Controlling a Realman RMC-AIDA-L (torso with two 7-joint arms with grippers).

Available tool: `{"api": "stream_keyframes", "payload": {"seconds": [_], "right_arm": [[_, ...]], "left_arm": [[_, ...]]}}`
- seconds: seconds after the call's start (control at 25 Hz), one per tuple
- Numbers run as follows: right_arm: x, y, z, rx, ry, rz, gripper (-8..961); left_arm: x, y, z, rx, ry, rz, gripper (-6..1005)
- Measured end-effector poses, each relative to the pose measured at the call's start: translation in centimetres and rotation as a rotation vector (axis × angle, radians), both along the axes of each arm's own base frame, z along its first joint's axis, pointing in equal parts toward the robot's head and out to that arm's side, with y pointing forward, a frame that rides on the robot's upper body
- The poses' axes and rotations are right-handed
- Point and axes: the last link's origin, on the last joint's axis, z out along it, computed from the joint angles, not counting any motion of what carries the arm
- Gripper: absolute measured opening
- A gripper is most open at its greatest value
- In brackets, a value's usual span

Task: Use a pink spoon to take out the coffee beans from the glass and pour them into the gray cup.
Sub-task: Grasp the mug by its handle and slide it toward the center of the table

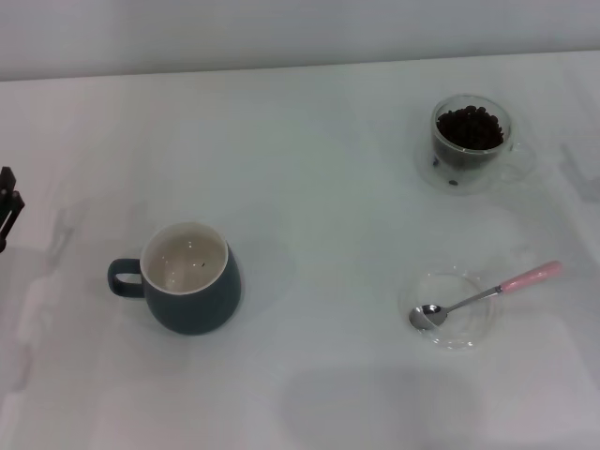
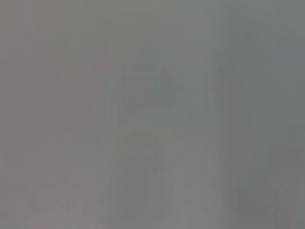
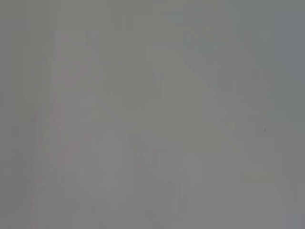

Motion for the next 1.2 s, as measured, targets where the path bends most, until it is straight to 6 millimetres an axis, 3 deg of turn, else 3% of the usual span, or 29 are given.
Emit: {"api": "stream_keyframes", "payload": {"seconds": [0.84, 1.12, 1.2], "right_arm": [[-0.6, -0.4, -0.6, -0.023, 0.009, 0.04, 874], [-0.7, -0.6, -0.7, -0.027, 0.034, 0.05, 872], [-0.7, -0.5, -0.7, -0.027, 0.036, 0.049, 873]], "left_arm": [[0.6, -0.6, 0.0, 0.03, -0.069, -0.026, 875], [-0.1, -2.0, -0.3, 0.017, -0.086, 0.002, 876], [-0.2, -3.7, -1.0, -0.016, -0.104, 0.001, 876]]}}
